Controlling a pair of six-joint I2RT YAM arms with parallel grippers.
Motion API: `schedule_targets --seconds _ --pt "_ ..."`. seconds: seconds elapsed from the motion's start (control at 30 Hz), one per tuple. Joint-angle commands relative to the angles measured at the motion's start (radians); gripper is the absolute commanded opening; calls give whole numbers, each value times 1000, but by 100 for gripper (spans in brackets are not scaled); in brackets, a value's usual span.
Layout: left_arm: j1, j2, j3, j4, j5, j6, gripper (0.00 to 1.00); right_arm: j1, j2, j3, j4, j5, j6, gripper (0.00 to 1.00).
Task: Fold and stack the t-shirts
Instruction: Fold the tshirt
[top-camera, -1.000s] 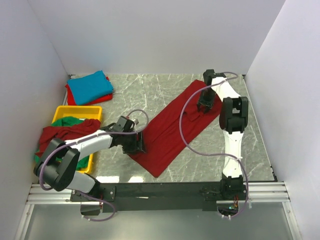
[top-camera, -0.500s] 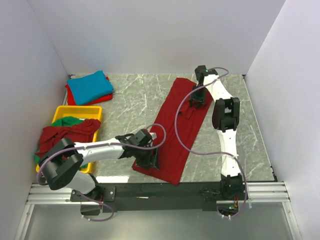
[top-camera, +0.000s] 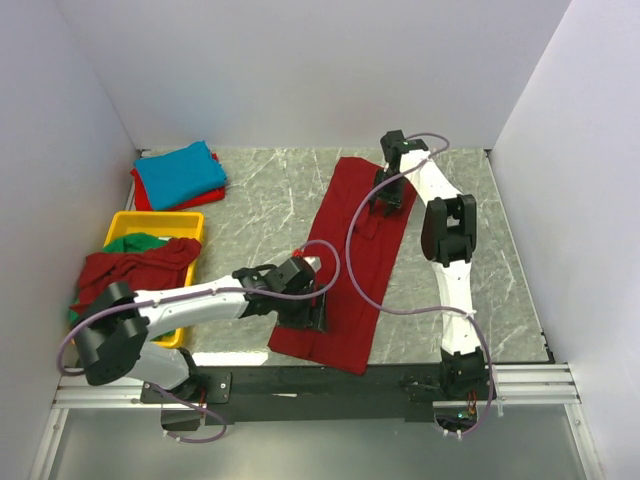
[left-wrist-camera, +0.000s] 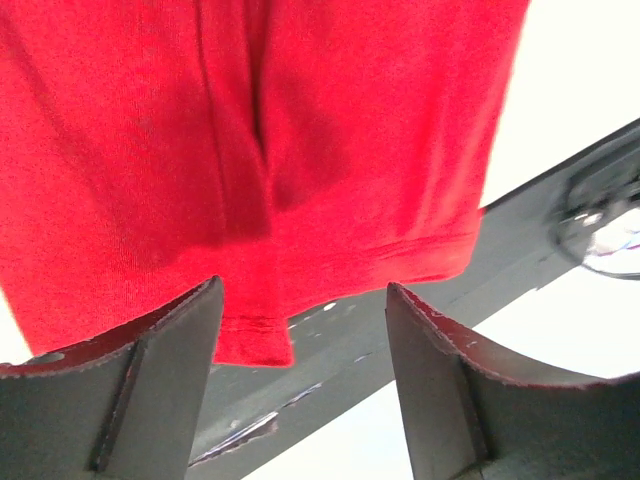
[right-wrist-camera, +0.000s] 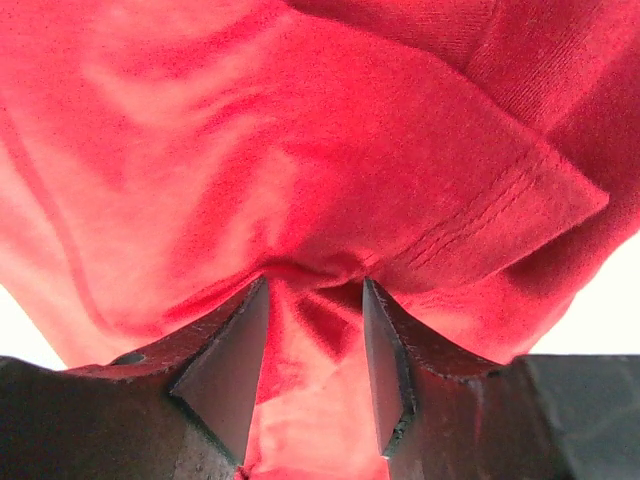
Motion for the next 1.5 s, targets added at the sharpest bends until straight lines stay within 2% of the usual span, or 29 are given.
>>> schedule_targets --seconds 0.0,0.07,0.2,0.37,0.4,0.47,0.5,0.57,0.7,0.8,0.9,0.93,1.07,1.13,1.23,1.47 --pt "8 -68 74 -49 -92 4 72 13 -129 10 44 -16 15 50" --pt "14 -103 76 -70 -135 -9 73 13 -167 23 33 -26 17 50" --pt "71 -180 36 -119 -203 -39 76 23 -288 -92 73 -39 20 50" --pt "150 -321 -76 -130 -201 -96 77 89 -569 -506 224 -1 56 50" --pt "163 -334 -90 -138 -200 -99 77 100 -615 -645 249 13 67 51" --pt "202 -350 -117 -153 -183 -89 77 132 -753 -785 313 19 110 50" --pt "210 -352 -124 -168 -171 -82 77 145 -799 -906 330 27 127 50" --pt "220 -352 -131 -179 -162 -59 77 189 -928 -1009 340 62 176 50" --pt "238 -370 -136 -198 -162 -18 77 379 -1101 -1247 332 110 314 50" --pt "267 -403 -156 -190 -129 1 77 506 -1266 -1392 324 122 489 50" --pt "273 -410 -188 -144 -83 4 77 600 -1354 -1524 329 122 667 50" --pt "273 -403 -200 -141 -74 7 77 669 -1390 -1551 319 122 751 50" --pt "273 -386 -214 -113 -47 20 77 837 -1427 -1647 326 122 932 49" --pt "276 -381 -211 -112 -51 25 77 870 -1421 -1649 341 122 983 49" --pt "275 -370 -210 -99 -45 39 77 893 -1385 -1622 323 142 992 49" --pt "275 -372 -217 -86 -27 45 77 941 -1281 -1614 413 90 995 49"
